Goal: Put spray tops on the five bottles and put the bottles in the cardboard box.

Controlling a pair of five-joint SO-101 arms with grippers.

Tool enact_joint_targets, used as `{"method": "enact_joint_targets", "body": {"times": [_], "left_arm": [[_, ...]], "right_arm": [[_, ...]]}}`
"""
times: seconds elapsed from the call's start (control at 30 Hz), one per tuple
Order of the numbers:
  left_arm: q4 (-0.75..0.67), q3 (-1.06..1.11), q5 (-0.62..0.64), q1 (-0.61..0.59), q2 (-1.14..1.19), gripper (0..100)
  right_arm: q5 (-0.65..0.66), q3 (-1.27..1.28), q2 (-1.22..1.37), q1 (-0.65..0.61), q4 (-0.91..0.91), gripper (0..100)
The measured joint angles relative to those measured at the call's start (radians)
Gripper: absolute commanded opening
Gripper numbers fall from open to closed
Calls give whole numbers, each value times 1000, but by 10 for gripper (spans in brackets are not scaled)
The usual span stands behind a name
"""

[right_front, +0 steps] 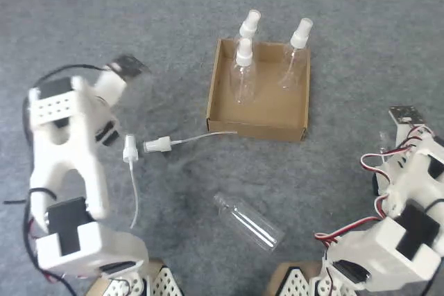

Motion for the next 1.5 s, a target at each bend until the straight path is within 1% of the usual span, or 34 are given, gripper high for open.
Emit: {"method": "enact_joint_targets", "body": {"times": [0.07, 0.17, 0.3, 0.43, 0.53, 0.63, 0.73, 0.83, 0.97, 1.1, 1.23, 1.43, 1.5], "left_arm": [[3, -20, 97, -31, 0, 130], [-6, -31, 180, -64, 0, 131], [-11, -31, 196, -98, 0, 131], [-11, -31, 212, -94, 0, 131], [-11, -31, 307, -58, 0, 135], [-17, -31, 414, 6, 5, 164], [-94, -21, 543, 71, 25, 170], [-184, 12, 626, 115, 52, 170], [-273, 71, 644, 110, 129, 170], [-285, 80, 647, 77, 143, 170], [-285, 97, 644, 81, 149, 170], [-336, 198, 644, 80, 150, 169], [-341, 218, 634, 80, 150, 148]], "right_arm": [[0, 0, 0, 0, 0, 249], [0, 0, 0, 0, 0, 249], [0, 0, 0, 0, 0, 250], [0, 0, 0, 0, 0, 250], [0, 0, 0, 0, -6, 250], [-2, 0, 0, -2, -31, 250], [-2, 0, 0, -15, -40, 250], [-3, 0, 0, -18, -46, 250], [-3, 0, 0, -20, -58, 250], [-3, 0, 0, -21, -68, 250], [-3, 0, 0, -21, -68, 250], [-3, 0, 0, -21, -68, 250], [-3, 0, 0, -21, -68, 250]]}}
